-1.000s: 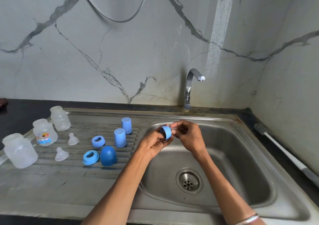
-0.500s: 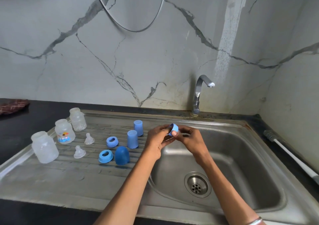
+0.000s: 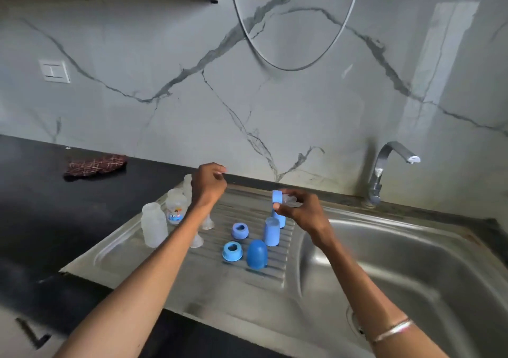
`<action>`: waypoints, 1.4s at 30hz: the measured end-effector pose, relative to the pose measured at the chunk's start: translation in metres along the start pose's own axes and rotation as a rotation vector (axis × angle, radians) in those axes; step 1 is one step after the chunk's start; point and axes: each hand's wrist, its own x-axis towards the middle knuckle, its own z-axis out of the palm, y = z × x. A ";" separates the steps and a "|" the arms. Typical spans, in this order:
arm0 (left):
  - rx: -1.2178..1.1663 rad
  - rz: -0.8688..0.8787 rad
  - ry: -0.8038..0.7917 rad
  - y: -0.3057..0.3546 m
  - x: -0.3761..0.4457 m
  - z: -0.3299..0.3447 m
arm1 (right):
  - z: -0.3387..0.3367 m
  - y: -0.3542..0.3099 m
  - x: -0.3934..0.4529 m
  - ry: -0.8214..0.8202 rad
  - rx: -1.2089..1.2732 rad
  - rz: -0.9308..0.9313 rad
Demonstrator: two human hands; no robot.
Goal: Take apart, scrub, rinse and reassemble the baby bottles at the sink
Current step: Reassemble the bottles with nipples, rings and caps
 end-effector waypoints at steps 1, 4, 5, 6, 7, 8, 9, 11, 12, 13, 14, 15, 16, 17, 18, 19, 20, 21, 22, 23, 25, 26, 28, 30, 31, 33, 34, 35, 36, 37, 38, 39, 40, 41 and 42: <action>0.112 0.018 0.055 -0.008 0.013 -0.012 | 0.008 -0.003 0.005 -0.002 -0.007 -0.004; 0.461 -0.024 -0.046 -0.029 0.051 -0.033 | 0.031 -0.009 0.022 -0.002 -0.012 -0.025; 0.552 -0.081 -0.127 -0.034 0.061 -0.035 | 0.038 -0.010 0.028 0.000 -0.005 -0.030; 0.622 -0.135 -0.199 -0.038 0.068 -0.036 | 0.043 -0.010 0.032 0.001 0.007 -0.032; 0.683 -0.165 -0.250 -0.041 0.075 -0.035 | 0.049 -0.010 0.037 -0.004 0.025 -0.029; 0.736 -0.175 -0.282 -0.044 0.079 -0.033 | 0.054 -0.010 0.040 -0.011 0.057 -0.025; 0.787 -0.167 -0.298 -0.047 0.083 -0.030 | 0.058 -0.009 0.043 -0.019 0.086 -0.024; 0.870 -0.149 -0.306 -0.052 0.089 -0.024 | 0.062 -0.008 0.047 -0.031 0.126 -0.036; 0.896 -0.150 -0.313 -0.054 0.092 -0.020 | 0.061 -0.008 0.048 -0.035 0.133 -0.038; 0.918 -0.153 -0.318 -0.055 0.094 -0.018 | 0.060 -0.008 0.048 -0.039 0.142 -0.042; 0.935 -0.153 -0.316 -0.056 0.095 -0.016 | 0.058 -0.008 0.048 -0.040 0.154 -0.044; 0.945 -0.154 -0.307 -0.058 0.096 -0.014 | 0.054 -0.006 0.048 -0.041 0.146 -0.047; 0.944 -0.151 -0.291 -0.060 0.097 -0.013 | 0.051 -0.005 0.048 -0.044 0.133 -0.052; 0.932 -0.147 -0.278 -0.061 0.097 -0.011 | 0.047 -0.003 0.048 -0.047 0.120 -0.056; 0.912 -0.138 -0.267 -0.060 0.097 -0.011 | 0.044 -0.002 0.047 -0.047 0.119 -0.055; 0.886 -0.127 -0.259 -0.058 0.096 -0.010 | 0.041 -0.001 0.046 -0.042 0.115 -0.055; 0.859 -0.113 -0.252 -0.054 0.095 -0.009 | 0.036 -0.001 0.044 -0.033 0.111 -0.056; 0.827 -0.097 -0.246 -0.049 0.094 -0.009 | 0.032 -0.001 0.042 -0.029 0.102 -0.060; 0.791 -0.079 -0.240 -0.043 0.090 -0.008 | 0.027 -0.002 0.038 -0.021 0.093 -0.062; 0.749 -0.061 -0.233 -0.036 0.087 -0.007 | 0.023 -0.003 0.035 -0.013 0.087 -0.065; 0.644 -0.022 -0.218 -0.017 0.076 -0.004 | 0.014 -0.005 0.027 0.005 0.096 -0.072; 0.584 0.005 -0.211 -0.007 0.069 -0.002 | 0.010 -0.007 0.022 0.012 0.108 -0.074; 0.449 0.085 -0.196 0.016 0.051 0.003 | -0.001 -0.013 0.011 0.031 0.133 -0.084; 0.318 0.178 -0.178 0.039 0.026 0.013 | -0.013 -0.019 -0.002 0.064 0.156 -0.079; 0.262 0.220 -0.176 0.047 0.014 0.020 | -0.018 -0.021 -0.008 0.083 0.180 -0.075; 0.160 0.314 -0.200 0.065 -0.015 0.034 | -0.033 -0.022 -0.020 0.119 0.244 -0.082; 0.119 0.369 -0.225 0.071 -0.028 0.042 | -0.040 -0.022 -0.025 0.136 0.276 -0.091; 0.083 0.431 -0.248 0.077 -0.041 0.052 | -0.050 -0.023 -0.031 0.151 0.302 -0.102; 0.068 0.499 -0.264 0.080 -0.052 0.061 | -0.058 -0.022 -0.036 0.162 0.326 -0.108; 0.074 0.568 -0.277 0.085 -0.064 0.073 | -0.070 -0.022 -0.043 0.175 0.344 -0.119; 0.095 0.623 -0.290 0.088 -0.076 0.082 | -0.079 -0.020 -0.047 0.184 0.356 -0.129; 0.116 0.658 -0.304 0.091 -0.086 0.092 | -0.087 -0.018 -0.051 0.192 0.367 -0.131; 0.124 0.690 -0.324 0.094 -0.096 0.103 | -0.098 -0.013 -0.056 0.201 0.370 -0.130; 0.117 0.696 -0.348 0.095 -0.103 0.113 | -0.105 -0.009 -0.059 0.200 0.368 -0.126; 0.092 0.680 -0.381 0.098 -0.112 0.124 | -0.114 -0.005 -0.062 0.197 0.362 -0.121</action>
